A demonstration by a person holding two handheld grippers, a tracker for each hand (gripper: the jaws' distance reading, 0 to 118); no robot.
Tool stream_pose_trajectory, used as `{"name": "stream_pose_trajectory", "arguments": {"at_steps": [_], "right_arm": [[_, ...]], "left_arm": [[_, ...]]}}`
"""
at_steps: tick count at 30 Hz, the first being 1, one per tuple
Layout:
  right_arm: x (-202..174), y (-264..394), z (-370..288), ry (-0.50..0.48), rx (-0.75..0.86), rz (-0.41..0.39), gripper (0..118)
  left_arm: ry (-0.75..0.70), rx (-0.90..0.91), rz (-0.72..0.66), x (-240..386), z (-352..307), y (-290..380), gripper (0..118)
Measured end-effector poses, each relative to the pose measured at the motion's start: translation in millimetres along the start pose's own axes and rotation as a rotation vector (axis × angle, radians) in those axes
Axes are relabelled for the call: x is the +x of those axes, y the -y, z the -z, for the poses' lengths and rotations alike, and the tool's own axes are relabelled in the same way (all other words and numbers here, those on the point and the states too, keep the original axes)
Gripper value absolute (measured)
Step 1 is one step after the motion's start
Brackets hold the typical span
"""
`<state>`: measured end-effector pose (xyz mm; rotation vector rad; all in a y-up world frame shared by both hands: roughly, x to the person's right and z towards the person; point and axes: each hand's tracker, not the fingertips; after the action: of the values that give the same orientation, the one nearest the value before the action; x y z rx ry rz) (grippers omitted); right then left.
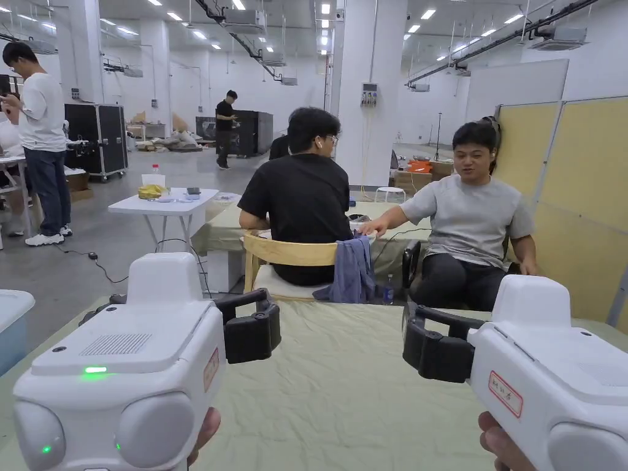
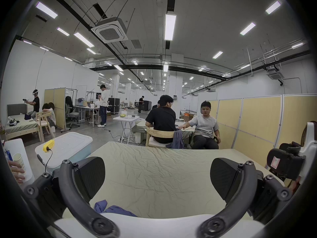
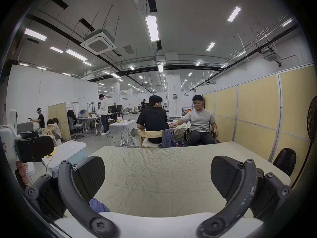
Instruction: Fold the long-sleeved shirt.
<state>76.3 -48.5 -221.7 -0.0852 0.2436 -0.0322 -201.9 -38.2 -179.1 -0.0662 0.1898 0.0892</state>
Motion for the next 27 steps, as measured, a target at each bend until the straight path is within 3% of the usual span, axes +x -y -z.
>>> {"name": "stream_pose_trajectory", "arguments": {"at_steps": [27], "right_arm": [[0.8,4.1,-5.0,0.003,-0.006,0.003,118]], "left_arm": [[0.012,-0.002,-0.011,2.3,-3.8,1.4,118]]}}
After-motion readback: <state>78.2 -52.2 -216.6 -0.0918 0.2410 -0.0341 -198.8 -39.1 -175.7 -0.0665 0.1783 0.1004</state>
